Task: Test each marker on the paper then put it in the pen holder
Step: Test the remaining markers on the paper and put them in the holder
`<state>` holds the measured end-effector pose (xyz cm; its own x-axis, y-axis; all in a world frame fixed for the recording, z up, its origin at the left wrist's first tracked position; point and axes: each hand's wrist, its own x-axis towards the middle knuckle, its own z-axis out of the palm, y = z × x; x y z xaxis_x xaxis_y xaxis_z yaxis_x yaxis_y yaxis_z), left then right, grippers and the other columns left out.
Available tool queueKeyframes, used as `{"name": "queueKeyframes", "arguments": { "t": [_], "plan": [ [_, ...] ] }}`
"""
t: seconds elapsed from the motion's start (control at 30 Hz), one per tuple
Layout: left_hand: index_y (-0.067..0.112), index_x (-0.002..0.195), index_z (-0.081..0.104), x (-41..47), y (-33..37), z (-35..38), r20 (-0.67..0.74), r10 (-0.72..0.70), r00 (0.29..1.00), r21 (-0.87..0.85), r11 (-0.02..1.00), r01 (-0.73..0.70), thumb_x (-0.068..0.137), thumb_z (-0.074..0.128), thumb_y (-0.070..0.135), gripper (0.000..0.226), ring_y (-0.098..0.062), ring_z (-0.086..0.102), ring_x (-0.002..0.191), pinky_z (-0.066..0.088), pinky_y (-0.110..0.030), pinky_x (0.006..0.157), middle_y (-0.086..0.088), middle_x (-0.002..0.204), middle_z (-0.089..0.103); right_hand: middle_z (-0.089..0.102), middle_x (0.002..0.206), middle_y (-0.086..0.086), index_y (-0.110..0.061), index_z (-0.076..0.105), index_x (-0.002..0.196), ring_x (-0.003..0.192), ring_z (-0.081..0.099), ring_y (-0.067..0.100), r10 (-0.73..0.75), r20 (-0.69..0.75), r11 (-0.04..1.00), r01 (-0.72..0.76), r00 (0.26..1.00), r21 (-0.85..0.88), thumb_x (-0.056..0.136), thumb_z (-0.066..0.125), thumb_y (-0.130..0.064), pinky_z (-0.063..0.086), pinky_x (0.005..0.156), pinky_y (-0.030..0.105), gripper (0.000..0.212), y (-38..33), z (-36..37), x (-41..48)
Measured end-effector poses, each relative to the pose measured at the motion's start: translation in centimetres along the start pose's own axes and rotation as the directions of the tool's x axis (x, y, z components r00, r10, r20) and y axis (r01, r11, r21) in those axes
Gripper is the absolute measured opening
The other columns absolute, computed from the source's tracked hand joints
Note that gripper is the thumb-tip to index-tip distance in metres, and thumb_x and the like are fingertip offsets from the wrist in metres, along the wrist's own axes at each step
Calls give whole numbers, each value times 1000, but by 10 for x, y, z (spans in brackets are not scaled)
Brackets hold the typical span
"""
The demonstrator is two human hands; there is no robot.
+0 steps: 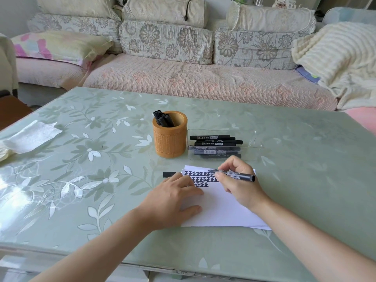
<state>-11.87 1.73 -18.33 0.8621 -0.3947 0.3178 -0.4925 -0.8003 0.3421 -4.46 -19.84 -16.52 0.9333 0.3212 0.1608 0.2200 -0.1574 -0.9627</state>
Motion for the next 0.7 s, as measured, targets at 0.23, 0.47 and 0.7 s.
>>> {"name": "queueKeyframes", "arguments": {
  "t": [0.23,0.47,0.7],
  "plan": [
    [24,110,66,9,-28,-25,-215,-150,965,56,985,165,89,51,40,31,-13,51,94,52,-36,74,9,99,56,70,87,-4,-23,67,117,57,54,17,-101,71,986,109,992,-126,96,49,4,42,54,17,39,-22,-9,10],
    [25,118,61,3,-47,-28,-105,-335,936,166,922,349,89,59,36,31,-16,46,106,47,-38,88,8,111,55,57,96,9,-16,66,116,69,62,25,56,196,998,-57,979,2,101,28,7,53,60,36,47,-31,-10,16],
    [27,96,65,7,-42,-32,-175,-342,923,20,936,351,88,65,28,7,-11,53,86,49,-33,72,13,85,59,53,77,-17,-34,48,91,63,47,10,-28,219,925,108,975,-365,94,54,-8,43,62,26,26,-32,-8,17]
  ]
}}
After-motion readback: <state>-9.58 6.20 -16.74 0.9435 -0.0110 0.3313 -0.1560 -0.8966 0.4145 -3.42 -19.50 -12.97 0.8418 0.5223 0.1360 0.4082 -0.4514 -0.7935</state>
